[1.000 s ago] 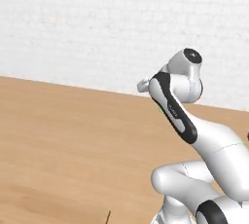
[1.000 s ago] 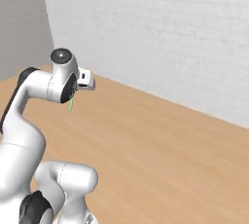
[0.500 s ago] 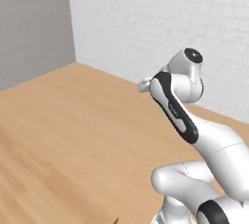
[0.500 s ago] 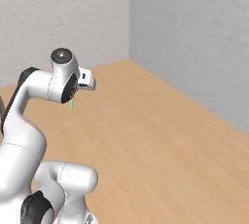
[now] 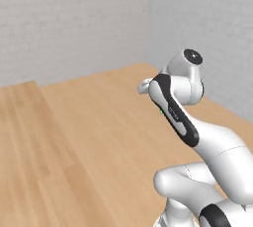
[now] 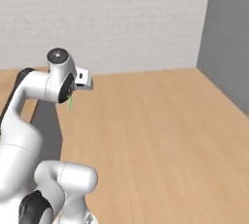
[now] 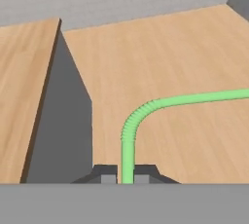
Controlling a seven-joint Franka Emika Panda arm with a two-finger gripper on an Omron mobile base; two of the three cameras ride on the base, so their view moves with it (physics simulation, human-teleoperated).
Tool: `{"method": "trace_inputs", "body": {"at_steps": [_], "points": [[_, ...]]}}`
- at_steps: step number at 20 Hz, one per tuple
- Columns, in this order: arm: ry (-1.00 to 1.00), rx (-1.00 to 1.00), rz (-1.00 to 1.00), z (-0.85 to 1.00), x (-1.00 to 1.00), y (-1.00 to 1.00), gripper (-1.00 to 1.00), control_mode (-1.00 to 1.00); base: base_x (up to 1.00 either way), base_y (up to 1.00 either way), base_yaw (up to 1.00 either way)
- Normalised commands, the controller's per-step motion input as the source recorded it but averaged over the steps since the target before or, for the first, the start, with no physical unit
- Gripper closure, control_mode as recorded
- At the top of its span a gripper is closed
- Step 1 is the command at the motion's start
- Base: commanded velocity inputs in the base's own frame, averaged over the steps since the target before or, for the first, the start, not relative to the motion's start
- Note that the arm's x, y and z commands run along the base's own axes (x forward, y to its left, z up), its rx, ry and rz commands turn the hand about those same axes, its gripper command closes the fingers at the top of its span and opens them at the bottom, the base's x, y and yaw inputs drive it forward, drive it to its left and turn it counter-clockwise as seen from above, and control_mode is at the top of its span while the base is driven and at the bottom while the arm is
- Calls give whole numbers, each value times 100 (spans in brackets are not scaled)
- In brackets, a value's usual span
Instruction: Take a straw from the drawer in front and place it inside the glass cup on the dining counter.
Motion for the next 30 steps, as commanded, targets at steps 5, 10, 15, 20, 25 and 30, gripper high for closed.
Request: {"method": "trace_inputs", "body": {"at_steps": [5, 10, 15, 20, 25, 30], "points": [[0, 0, 0, 0, 0, 0, 100, 100, 41, -86, 39], [0, 0, 0, 0, 0, 0, 100, 100, 62, -84, 32], [0, 0, 0, 0, 0, 0, 100, 100, 95, -60, 34], [0, 0, 0, 0, 0, 0, 100, 100, 100, -41, 37], [0, 0, 0, 0, 0, 0, 100, 100, 100, -35, 41], [0, 0, 0, 0, 0, 0, 100, 100, 100, -38, 43]]}}
